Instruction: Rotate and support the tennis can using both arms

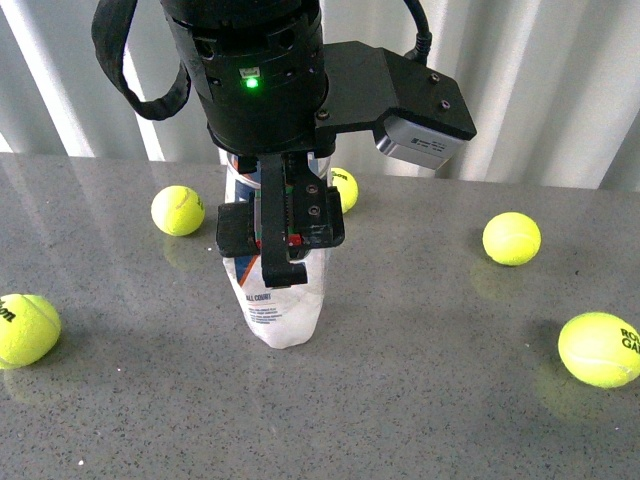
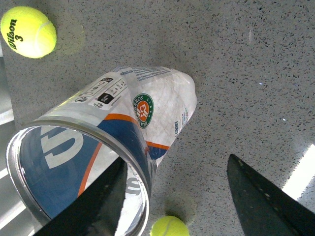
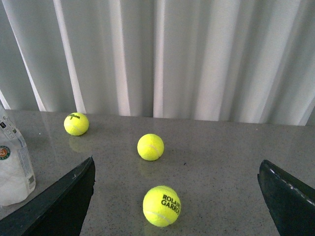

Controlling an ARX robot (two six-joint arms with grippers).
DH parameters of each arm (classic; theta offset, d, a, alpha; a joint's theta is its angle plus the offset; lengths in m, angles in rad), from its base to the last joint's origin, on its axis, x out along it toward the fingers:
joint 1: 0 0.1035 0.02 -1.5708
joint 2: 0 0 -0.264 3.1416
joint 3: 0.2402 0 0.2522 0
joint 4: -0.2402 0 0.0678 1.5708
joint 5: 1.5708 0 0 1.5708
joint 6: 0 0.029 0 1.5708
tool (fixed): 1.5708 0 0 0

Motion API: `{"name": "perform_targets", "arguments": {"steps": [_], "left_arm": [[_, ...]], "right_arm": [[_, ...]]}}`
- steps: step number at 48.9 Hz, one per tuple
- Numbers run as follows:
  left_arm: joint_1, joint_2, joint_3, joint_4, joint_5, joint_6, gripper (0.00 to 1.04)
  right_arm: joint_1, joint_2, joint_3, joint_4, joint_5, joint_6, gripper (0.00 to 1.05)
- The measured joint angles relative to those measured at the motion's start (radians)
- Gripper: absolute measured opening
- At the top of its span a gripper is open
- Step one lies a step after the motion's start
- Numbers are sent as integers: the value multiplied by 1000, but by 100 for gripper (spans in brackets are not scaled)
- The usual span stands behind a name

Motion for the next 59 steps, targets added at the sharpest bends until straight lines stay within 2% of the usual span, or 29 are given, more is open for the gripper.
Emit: {"name": "perform_targets", "arguments": {"steps": [7,9,14,18,24,37,45,47,49,51,54,59], "left_arm": [[1,-7,33,-46,13,-12,94],[3,-14,45,-54,14,-16,100],[13,-39,90,-89,32,-29,98],[38,-83,139,-85,83,-66,98],[100,-217,129,47,169,-177,98],[306,-626,-246,352,272,-503,98],[383,-781,-481,479,288,-681,98],[382,-813,-545,549,233,-721,95],[391,-882,-702,787,85,-815,84],[413,-940,-826,947,45,-867,76],[449,-1016,-968,1082,52,-911,63],[478,-1079,-1085,1138,59,-938,47]], "right_arm": [[0,0,0,0,0,0,98],[0,0,0,0,0,0,98],[0,0,0,0,0,0,98],[0,0,0,0,0,0,98],[0,0,0,0,0,0,98],[0,0,0,0,0,0,98],[0,0,0,0,0,0,98],[0,0,0,0,0,0,98],[0,0,0,0,0,0,98],[0,0,0,0,0,0,98],[0,0,0,0,1,0,98],[0,0,0,0,0,0,98]]}}
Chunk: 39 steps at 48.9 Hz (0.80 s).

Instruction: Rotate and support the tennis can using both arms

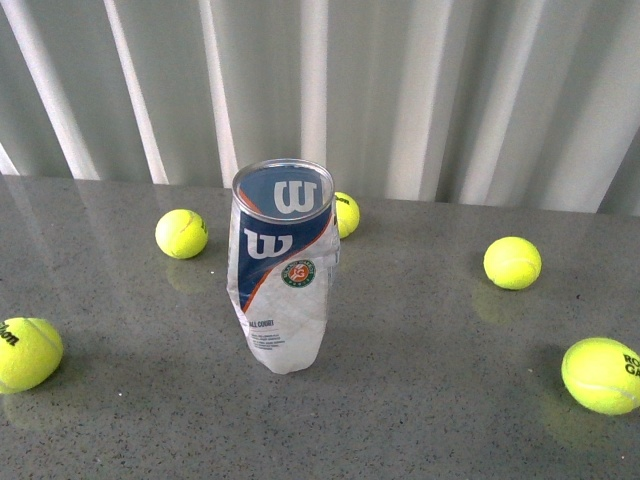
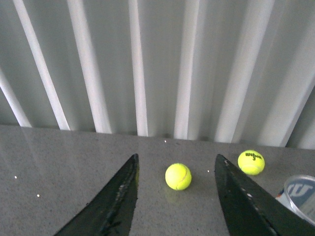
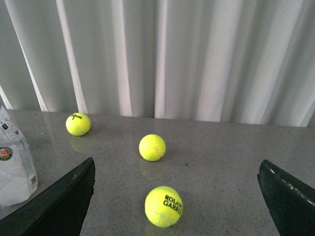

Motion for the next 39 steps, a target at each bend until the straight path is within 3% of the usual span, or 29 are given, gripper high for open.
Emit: {"name": "perform_targets", "arguments": {"steps": [8,14,39], "left_arm": [[18,-55,-116,32,32,-9,22],[81,-112,-177,45,104,-15,3],[97,-294,-333,23,105,-21,4]], "right_arm": [[0,0,0,0,0,0,98],[0,0,0,0,1,0,98],[0,0,0,0,0,0,98]]}}
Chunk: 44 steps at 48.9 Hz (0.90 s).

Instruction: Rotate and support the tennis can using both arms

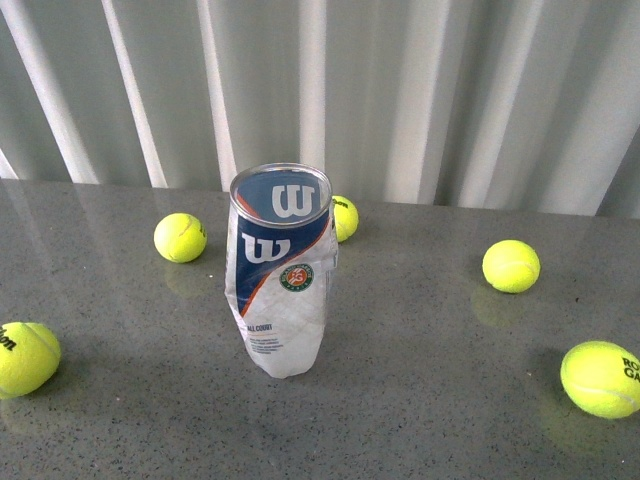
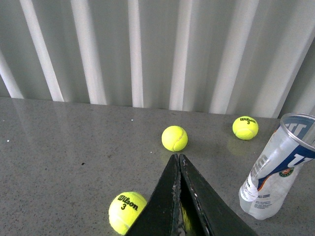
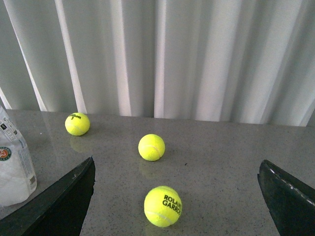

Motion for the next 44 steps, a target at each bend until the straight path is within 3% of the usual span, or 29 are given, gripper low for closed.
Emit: {"name": "perform_targets", "arguments": {"steps": [44], "left_arm": [[0,-308,-84,-195,1,-3,4]], "right_arm": [[0,0,0,0,0,0,98]]}}
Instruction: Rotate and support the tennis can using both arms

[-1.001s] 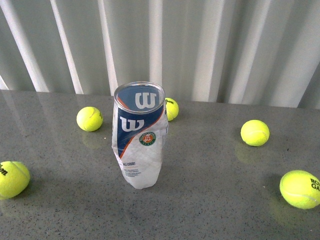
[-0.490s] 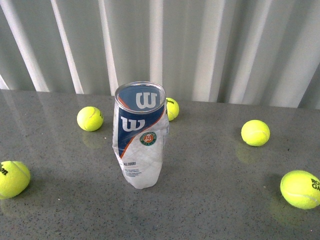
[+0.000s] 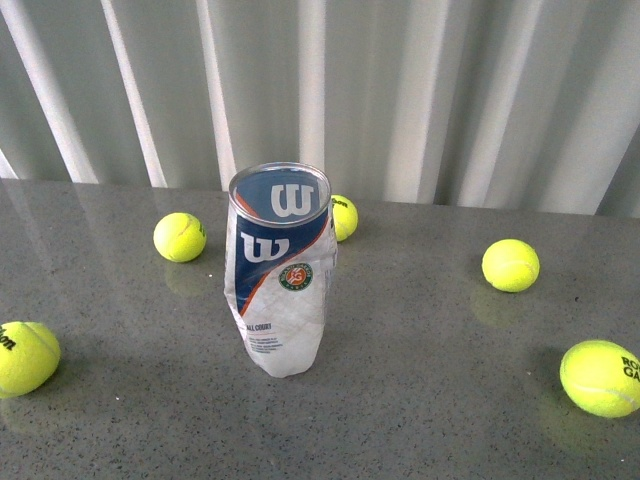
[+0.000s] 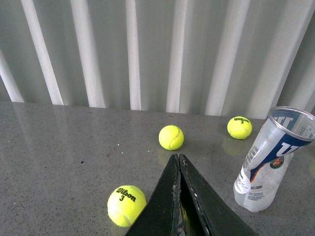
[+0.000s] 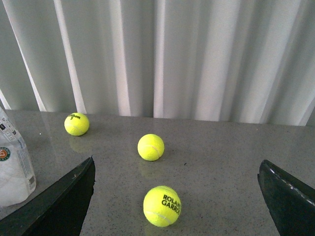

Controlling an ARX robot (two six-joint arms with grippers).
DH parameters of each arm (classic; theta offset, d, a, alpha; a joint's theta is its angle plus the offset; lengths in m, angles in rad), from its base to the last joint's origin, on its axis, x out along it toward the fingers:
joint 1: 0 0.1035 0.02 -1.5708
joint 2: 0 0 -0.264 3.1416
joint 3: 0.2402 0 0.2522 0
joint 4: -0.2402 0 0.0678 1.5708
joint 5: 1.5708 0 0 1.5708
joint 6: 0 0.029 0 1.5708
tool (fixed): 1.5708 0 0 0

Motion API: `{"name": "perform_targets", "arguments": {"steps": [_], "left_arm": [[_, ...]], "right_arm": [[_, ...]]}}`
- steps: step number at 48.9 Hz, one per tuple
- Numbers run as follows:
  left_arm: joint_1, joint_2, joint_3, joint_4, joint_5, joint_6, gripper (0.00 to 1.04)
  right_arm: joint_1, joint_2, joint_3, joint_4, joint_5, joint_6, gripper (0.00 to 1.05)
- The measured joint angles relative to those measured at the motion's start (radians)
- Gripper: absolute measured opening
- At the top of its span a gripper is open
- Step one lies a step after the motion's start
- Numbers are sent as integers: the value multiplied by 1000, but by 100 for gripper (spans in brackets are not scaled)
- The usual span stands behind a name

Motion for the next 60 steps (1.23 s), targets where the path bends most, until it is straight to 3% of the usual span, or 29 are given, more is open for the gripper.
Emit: {"name": "perform_targets", "arguments": {"steps": [8,14,30,37,48,53,55,60], "left_arm": [[0,-48,0,-48,0,0,4],[0,-182,0,-210,0,0,4],[0,-212,0,-217,0,-1,4],[0,-212,0,-217,0,-1,26],[0,-212,0,-217,0,-1,78],[0,-212,0,-217,0,-1,96],[0,-212,0,-217,0,-1,100],[0,-212,0,-217,0,-1,97]], "right_arm": [[0,0,0,0,0,0,98],[0,0,0,0,0,0,98],[0,0,0,0,0,0,98],[0,0,0,0,0,0,98],[0,0,0,0,0,0,98],[0,0,0,0,0,0,98],[0,0,0,0,0,0,98],[0,0,0,0,0,0,98]]}}
